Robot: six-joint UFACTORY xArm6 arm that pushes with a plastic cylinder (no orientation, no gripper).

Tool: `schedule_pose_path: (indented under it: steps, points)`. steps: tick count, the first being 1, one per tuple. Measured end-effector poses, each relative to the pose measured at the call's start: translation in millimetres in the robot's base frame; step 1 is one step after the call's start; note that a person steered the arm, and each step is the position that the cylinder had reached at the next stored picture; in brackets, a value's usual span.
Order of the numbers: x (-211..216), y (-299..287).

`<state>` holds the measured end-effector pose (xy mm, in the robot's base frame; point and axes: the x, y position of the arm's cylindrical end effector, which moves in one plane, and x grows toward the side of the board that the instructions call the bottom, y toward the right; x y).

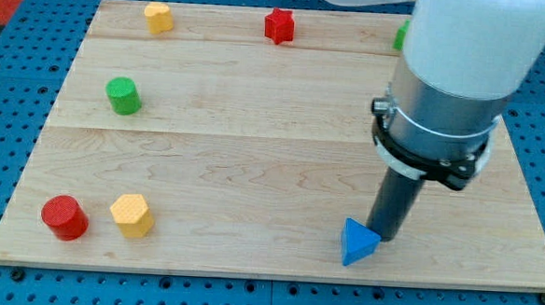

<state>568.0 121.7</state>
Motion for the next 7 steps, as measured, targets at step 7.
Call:
schedule_pose_path:
  steps: [7]
  points:
    - [-44,-207]
